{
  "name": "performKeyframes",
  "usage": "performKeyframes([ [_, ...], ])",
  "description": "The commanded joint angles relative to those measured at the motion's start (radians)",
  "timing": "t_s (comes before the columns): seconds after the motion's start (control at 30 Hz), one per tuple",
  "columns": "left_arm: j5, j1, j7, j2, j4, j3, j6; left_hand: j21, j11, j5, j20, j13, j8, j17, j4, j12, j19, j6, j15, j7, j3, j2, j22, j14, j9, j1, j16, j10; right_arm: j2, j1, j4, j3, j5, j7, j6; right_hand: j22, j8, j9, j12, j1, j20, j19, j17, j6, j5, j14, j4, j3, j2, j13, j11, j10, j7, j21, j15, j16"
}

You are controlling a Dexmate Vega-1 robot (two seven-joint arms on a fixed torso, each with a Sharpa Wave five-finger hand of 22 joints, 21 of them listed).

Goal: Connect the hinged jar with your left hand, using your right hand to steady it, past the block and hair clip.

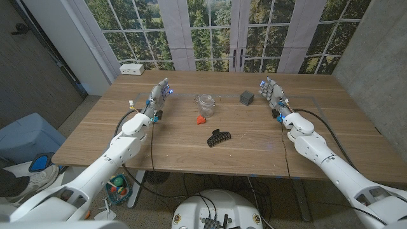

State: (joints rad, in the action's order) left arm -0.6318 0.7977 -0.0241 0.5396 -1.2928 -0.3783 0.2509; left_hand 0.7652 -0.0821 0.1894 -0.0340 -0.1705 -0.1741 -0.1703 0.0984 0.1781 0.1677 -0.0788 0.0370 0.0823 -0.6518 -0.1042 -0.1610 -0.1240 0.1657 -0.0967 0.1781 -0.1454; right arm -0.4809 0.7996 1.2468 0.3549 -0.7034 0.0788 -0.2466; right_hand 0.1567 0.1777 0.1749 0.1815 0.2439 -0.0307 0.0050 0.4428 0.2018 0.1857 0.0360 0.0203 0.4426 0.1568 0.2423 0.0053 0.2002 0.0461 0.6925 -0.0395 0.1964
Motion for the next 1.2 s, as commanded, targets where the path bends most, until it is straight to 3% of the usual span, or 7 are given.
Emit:
performKeyframes([
  [0.03,0.036,-0.031,0.029,0.032,-0.008,-0.006,-0.079,0.003,0.001,0.006,-0.028,-0.005,-0.005,-0.004,0.002,0.004,0.026,-0.002,0.064,0.010,-0.007,-0.031,-0.003,-0.008,0.005,-0.006,0.006,-0.008,0.033,-0.063,-0.169,0.002,0.012,-0.016,-0.021,0.005,0.008,0.002,0.009,0.019,-0.089,0.008,-0.002,0.012,0.006,0.010,-0.009,0.018,0.032,-0.002,0.002,0.008,-0.006,-0.001,-0.051,0.011],
  [0.6,0.052,-0.036,0.021,0.026,-0.008,-0.023,-0.076,-0.007,0.001,0.006,-0.023,-0.005,-0.009,-0.004,0.006,0.008,0.016,0.004,0.064,0.009,-0.005,-0.032,-0.003,-0.001,0.005,-0.005,0.009,0.000,-0.006,0.029,-0.016,0.016,0.208,-0.272,-0.114,0.006,0.022,0.003,0.023,0.069,-0.082,0.040,-0.017,0.061,0.003,0.022,-0.039,0.061,0.040,-0.020,0.001,0.048,-0.013,-0.020,-0.054,0.022],
  [0.77,0.060,-0.036,0.020,0.028,-0.014,-0.028,-0.077,-0.009,0.000,0.006,-0.020,-0.005,-0.011,-0.004,0.008,0.010,0.007,0.011,0.065,0.010,-0.005,-0.031,-0.003,0.005,0.005,-0.004,0.011,0.007,-0.017,0.057,0.033,0.020,0.278,-0.357,-0.113,0.007,0.021,0.004,0.026,0.096,-0.065,0.062,-0.020,0.073,0.007,0.066,-0.055,0.083,0.040,-0.028,-0.001,0.060,-0.014,-0.027,-0.035,0.045],
  [1.2,0.049,-0.027,0.005,0.028,-0.025,-0.025,-0.067,-0.013,0.002,0.007,-0.010,-0.004,-0.015,-0.005,0.011,0.016,-0.039,0.030,0.069,0.008,-0.007,-0.030,-0.004,0.029,0.005,0.001,0.017,0.032,-0.048,0.104,0.144,0.041,0.479,-0.522,-0.088,0.009,0.022,0.005,0.029,0.132,-0.047,0.086,-0.026,0.088,0.016,0.076,-0.082,0.105,0.035,-0.032,-0.001,0.076,-0.017,-0.032,-0.035,0.051],
])
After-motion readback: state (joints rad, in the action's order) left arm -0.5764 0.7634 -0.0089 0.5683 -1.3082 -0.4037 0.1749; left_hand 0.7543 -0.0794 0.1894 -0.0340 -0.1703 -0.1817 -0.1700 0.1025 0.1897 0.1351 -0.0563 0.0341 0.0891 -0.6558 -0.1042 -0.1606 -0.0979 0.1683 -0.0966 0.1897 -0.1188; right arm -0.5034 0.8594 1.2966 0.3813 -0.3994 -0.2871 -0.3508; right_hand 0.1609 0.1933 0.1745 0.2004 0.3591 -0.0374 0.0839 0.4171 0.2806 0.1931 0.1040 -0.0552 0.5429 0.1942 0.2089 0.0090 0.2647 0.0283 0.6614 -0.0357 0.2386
